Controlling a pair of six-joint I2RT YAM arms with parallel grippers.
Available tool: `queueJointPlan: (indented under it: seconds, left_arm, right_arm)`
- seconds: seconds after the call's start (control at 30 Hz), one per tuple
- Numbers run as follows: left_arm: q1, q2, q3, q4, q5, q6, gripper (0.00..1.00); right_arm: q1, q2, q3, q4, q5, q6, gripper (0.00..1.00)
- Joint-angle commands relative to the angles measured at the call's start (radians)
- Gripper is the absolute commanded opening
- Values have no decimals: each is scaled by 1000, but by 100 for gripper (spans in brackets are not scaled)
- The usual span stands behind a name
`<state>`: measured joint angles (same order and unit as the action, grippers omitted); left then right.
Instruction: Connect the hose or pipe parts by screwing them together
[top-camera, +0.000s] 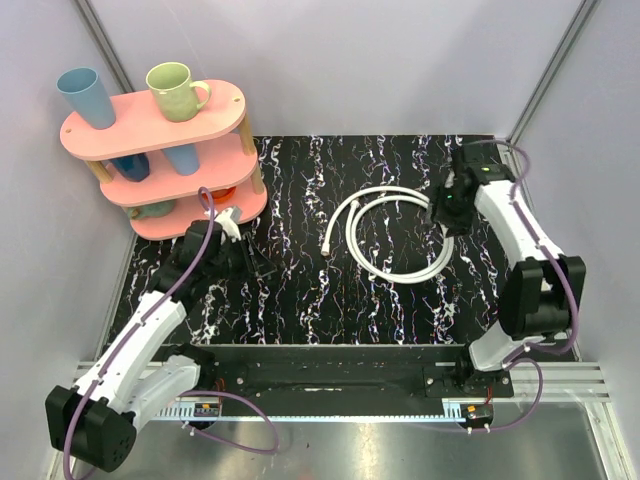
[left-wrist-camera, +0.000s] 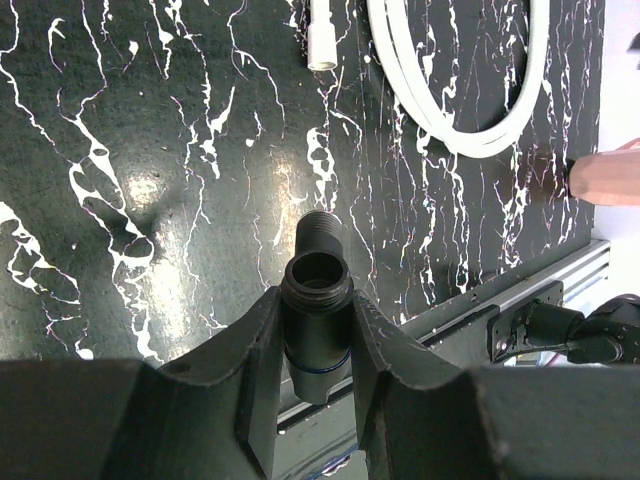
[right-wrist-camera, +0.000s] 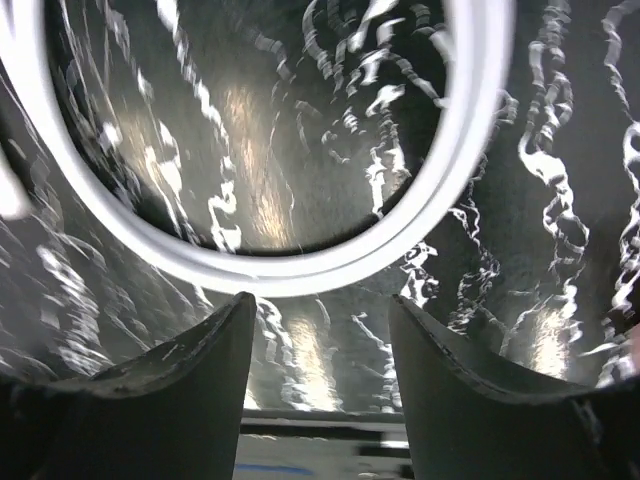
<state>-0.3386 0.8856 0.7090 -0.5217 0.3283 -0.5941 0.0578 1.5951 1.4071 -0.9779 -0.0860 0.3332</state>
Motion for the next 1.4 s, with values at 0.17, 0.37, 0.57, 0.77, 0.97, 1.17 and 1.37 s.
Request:
queueJointPlan:
  seconds: [0.17,0.37,0.57,0.77,0.97,1.17,1.37]
  left_arm:
    - [6,-56,30,-1,-31,39,0]
    - [7,-76,29,-20,-61,40,0]
    - [7,-71,58,-14,-60,17,0]
    - [9,-51,136,-58,-70,20,0]
    - [10,-39,149,-44,-74,11,0]
    - [10,-22,132,-25,-49,4,0]
    - [12,-25,100,-12,-93,7,0]
  right_arm:
    - [438,28,-109,99,-41,-768,65]
    - [511,42,-180,272,-77,-941,66]
    - [511,132,-174,332,-84,-893,66]
    - [514,186,-206,352,-165,-838,66]
    - [524,206,-217,384,-86,-691,60]
    - [540,224,-275,412,-37,-557,55]
    - [608,249,-281,398,31,-395,34]
